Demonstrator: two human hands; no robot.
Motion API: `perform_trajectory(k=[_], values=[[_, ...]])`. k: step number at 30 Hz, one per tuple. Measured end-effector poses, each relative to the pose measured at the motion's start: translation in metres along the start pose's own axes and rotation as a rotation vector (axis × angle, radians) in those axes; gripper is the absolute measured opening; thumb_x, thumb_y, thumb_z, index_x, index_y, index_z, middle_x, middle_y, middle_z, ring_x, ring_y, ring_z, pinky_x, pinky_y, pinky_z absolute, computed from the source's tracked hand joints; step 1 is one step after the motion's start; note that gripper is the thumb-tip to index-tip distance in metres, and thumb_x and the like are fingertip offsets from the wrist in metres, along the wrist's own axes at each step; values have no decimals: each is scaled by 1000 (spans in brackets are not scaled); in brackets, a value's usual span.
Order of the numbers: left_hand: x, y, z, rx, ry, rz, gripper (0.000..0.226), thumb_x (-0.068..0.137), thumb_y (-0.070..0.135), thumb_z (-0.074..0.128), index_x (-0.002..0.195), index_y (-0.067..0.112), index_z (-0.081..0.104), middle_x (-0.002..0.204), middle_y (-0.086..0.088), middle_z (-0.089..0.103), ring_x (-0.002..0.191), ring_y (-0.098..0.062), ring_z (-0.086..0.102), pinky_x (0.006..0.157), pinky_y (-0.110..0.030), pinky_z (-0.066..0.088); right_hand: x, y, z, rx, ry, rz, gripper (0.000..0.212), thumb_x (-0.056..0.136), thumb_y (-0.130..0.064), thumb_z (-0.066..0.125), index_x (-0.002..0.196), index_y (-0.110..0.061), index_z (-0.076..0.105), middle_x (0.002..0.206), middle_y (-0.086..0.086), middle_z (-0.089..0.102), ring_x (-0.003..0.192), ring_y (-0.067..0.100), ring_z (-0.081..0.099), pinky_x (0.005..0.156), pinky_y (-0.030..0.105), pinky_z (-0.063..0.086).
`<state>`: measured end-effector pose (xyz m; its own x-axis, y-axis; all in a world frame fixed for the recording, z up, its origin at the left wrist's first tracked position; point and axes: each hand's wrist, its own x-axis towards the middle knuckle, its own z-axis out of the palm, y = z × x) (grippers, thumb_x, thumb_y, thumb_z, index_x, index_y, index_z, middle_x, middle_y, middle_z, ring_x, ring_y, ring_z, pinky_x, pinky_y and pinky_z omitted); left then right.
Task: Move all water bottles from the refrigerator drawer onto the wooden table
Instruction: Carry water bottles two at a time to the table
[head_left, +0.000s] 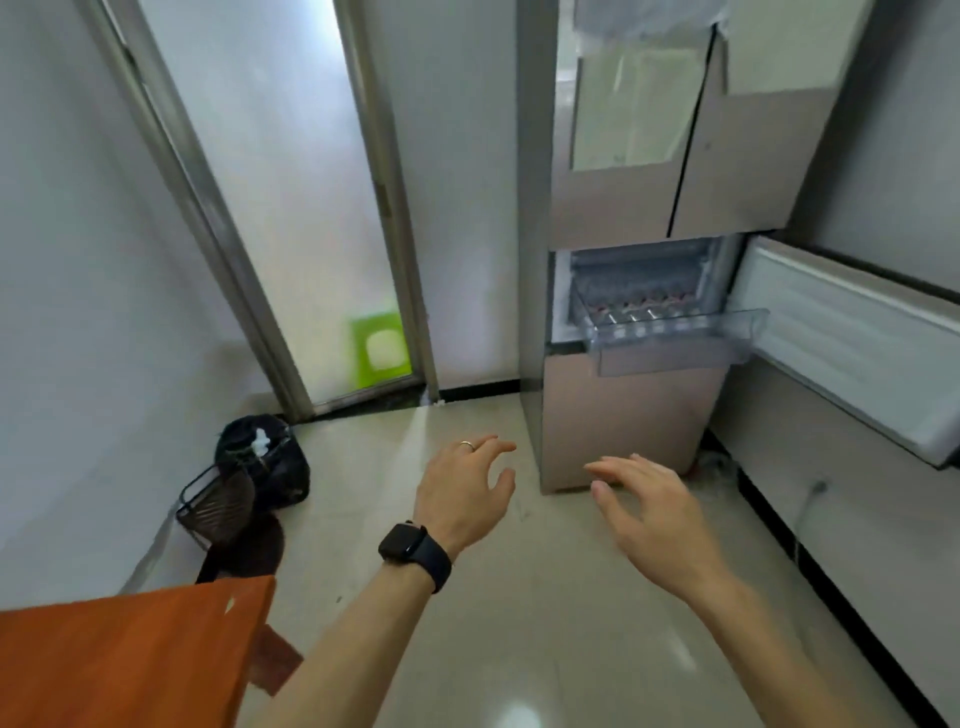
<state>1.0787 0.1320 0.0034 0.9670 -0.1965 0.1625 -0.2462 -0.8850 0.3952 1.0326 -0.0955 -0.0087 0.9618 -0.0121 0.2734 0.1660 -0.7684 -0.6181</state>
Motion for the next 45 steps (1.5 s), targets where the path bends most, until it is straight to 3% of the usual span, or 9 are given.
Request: perform_trajectory(k=[16, 20, 23, 28, 35, 39, 41, 43, 45], values=[[324, 113, 135, -162, -138, 201, 36, 98, 35, 51, 134, 34, 56, 139, 9, 56, 131, -14, 47, 108, -32, 42, 220, 200, -79, -38, 50, 234, 27, 96, -42, 56, 122, -41, 64, 127, -22, 59, 127, 6, 49, 107, 31, 41], [401, 128, 157, -191, -200, 210, 38, 100, 35, 51, 137, 33, 54, 141, 7, 55, 132, -14, 47, 107, -32, 43, 285, 237, -91, -91, 26, 278, 31, 98, -43, 53, 128, -39, 61, 130, -23, 57, 127, 3, 46, 102, 18, 36], [450, 136, 176, -208, -241, 216, 37, 100, 35, 53, 137, 33, 54, 141, 6, 55, 131, -14, 49, 106, -32, 44, 325, 261, -96, -70, 31, 341, 31, 99, -41, 53, 129, -37, 60, 124, -22, 58, 116, -1, 48, 84, 0, 30], [517, 148, 214, -214, -315, 206, 38, 100, 34, 53, 137, 31, 54, 140, 6, 56, 129, -13, 50, 105, -30, 45, 386, 314, -93, -21, 8, 390, 37, 98, -41, 54, 134, -31, 58, 129, -18, 58, 113, -3, 50, 81, 0, 32], [619, 187, 287, -316, -467, 61, 43, 97, 28, 57, 140, 26, 51, 138, -1, 57, 120, -18, 58, 94, -26, 48, 490, 401, -95, 76, -86, 473, 46, 98, -37, 58, 141, -25, 48, 136, -8, 54, 130, 14, 49, 105, 29, 40], [685, 221, 337, -393, -565, -149, 48, 99, 20, 53, 146, 17, 46, 146, -5, 52, 130, -24, 52, 102, -30, 44, 579, 469, -89, 84, -146, 495, 39, 99, -35, 56, 136, -24, 52, 129, -5, 60, 120, 18, 57, 99, 32, 44], [714, 238, 357, -418, -633, -232, 37, 102, 18, 47, 139, 14, 51, 141, -6, 55, 125, -26, 54, 94, -26, 42, 617, 508, -71, 48, -236, 526, 35, 99, -38, 51, 130, -23, 54, 125, 1, 62, 113, 25, 61, 93, 37, 49], [742, 249, 376, -485, -693, -296, 24, 105, 24, 44, 126, 18, 55, 138, -8, 57, 114, -24, 54, 88, -25, 37, 648, 555, -41, 3, -376, 527, 38, 95, -42, 42, 122, -20, 55, 122, 8, 61, 107, 29, 61, 83, 39, 50], [763, 252, 397, -561, -746, -392, 36, 105, 34, 45, 138, 20, 48, 146, -4, 49, 124, -22, 50, 91, -26, 35, 671, 595, -9, -28, -494, 546, 42, 91, -40, 38, 119, -15, 55, 118, 15, 61, 98, 30, 61, 73, 36, 46]])
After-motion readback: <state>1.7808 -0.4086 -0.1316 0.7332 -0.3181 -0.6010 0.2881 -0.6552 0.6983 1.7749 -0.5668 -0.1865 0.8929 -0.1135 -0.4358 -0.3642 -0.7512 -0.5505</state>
